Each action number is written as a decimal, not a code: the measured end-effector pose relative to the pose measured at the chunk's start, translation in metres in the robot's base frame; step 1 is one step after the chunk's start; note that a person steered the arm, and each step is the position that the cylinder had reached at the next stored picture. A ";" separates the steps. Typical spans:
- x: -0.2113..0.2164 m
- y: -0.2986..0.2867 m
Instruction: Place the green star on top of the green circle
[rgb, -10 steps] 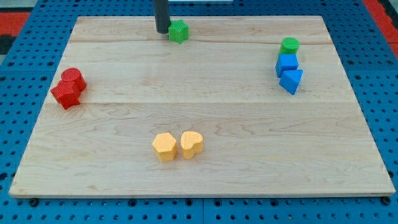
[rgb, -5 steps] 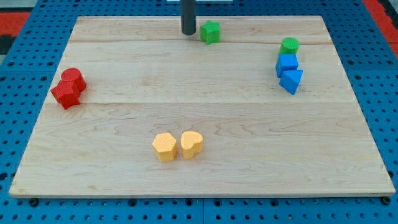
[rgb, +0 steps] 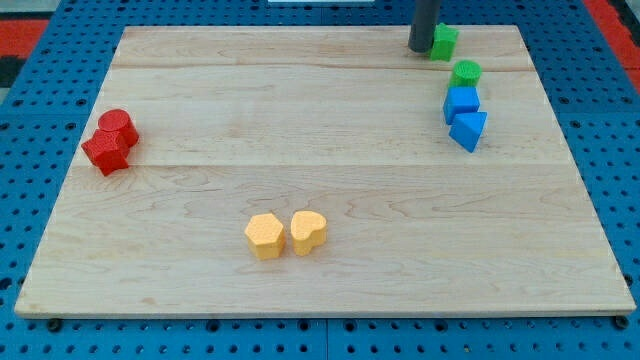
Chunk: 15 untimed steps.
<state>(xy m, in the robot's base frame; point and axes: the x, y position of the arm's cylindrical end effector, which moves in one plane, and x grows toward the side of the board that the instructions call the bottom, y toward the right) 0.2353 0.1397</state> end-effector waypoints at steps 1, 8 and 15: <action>-0.017 -0.005; -0.019 0.049; 0.041 0.157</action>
<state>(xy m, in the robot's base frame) 0.2763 0.2968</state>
